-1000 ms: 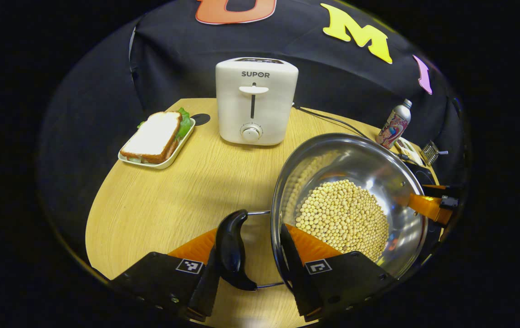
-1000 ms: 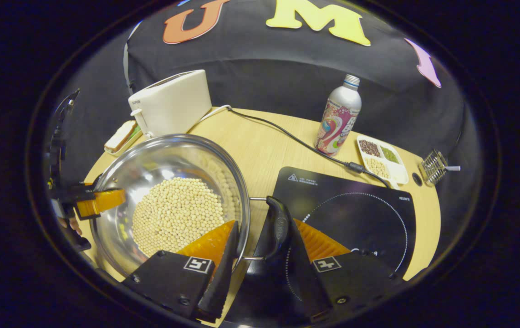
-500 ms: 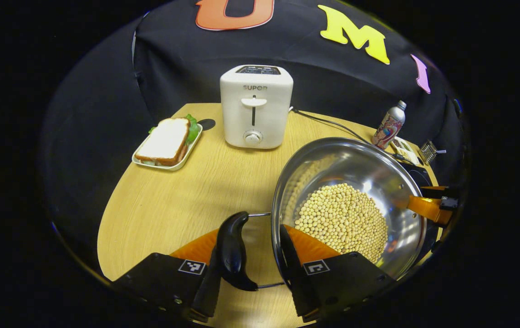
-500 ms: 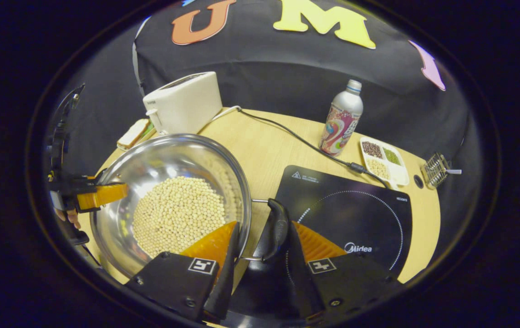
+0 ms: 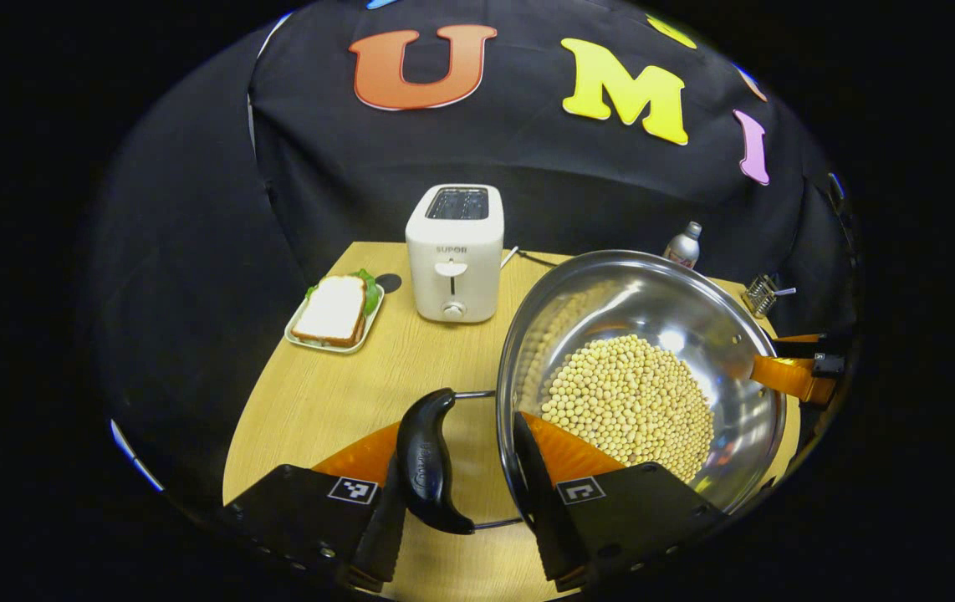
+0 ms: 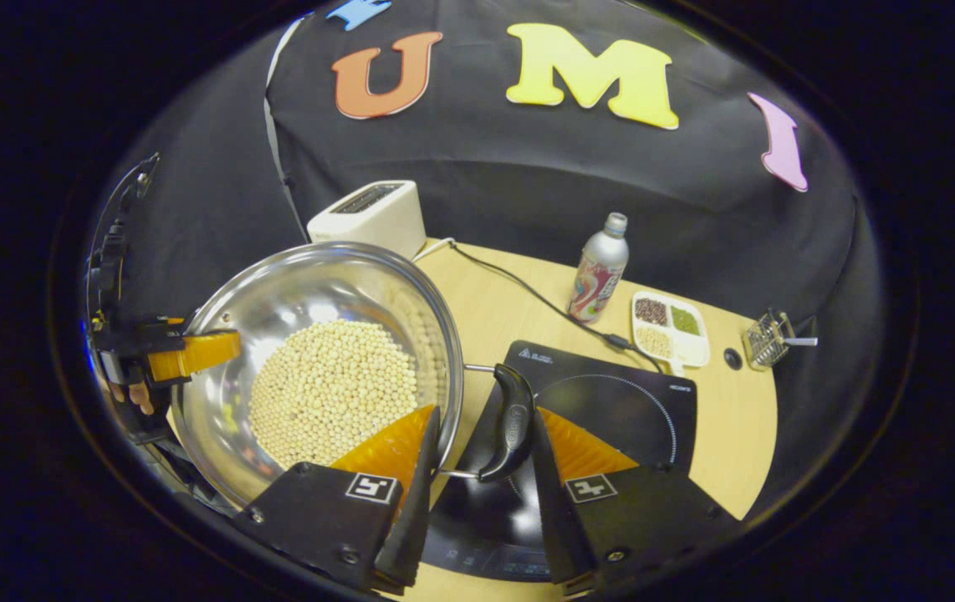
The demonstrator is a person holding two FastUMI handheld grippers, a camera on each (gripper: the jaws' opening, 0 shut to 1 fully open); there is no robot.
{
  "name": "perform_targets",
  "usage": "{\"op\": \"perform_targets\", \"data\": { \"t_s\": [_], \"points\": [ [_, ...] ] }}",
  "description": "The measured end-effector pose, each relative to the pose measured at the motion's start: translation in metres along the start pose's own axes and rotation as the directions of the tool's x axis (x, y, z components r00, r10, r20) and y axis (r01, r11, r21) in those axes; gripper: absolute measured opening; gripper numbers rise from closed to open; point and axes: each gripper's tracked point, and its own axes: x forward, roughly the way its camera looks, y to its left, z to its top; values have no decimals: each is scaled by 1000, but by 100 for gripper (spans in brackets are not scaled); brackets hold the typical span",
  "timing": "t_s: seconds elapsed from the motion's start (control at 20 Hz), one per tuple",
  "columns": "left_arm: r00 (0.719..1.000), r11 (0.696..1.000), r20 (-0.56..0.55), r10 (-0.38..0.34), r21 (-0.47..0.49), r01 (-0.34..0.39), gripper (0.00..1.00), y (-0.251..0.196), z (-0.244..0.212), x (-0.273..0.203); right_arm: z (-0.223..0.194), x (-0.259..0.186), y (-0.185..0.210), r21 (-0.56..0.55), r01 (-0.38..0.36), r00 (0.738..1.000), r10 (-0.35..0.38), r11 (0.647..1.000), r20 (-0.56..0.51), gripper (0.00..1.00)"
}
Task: First push the handle of the pot to place it horizontally, then grasp the pot with both hands and set it on the induction cooktop.
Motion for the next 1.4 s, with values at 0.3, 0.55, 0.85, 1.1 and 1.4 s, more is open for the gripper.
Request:
{"op": "perform_targets", "data": {
  "t_s": [0.3,0.55,0.85,1.1,1.4],
  "points": [
    [998,998,41,-39,50,37,63,-45,37,-33,17,-60,-38,12,30,998,-30,999,48,59],
    [996,994,50,-77,86,72,62,-99,54,-38,16,-91,-90,49,69,995,-72,996,63,59],
    [988,983,42,-146,118,140,63,-180,66,-28,5,-112,-162,92,112,990,-119,989,69,57],
    [981,973,4,-192,134,190,63,-226,56,3,-12,-110,-211,116,149,987,-155,982,44,57],
    [979,969,-26,-202,138,203,72,-252,43,30,-32,-85,-236,148,154,988,-157,977,7,59]
  ]
}}
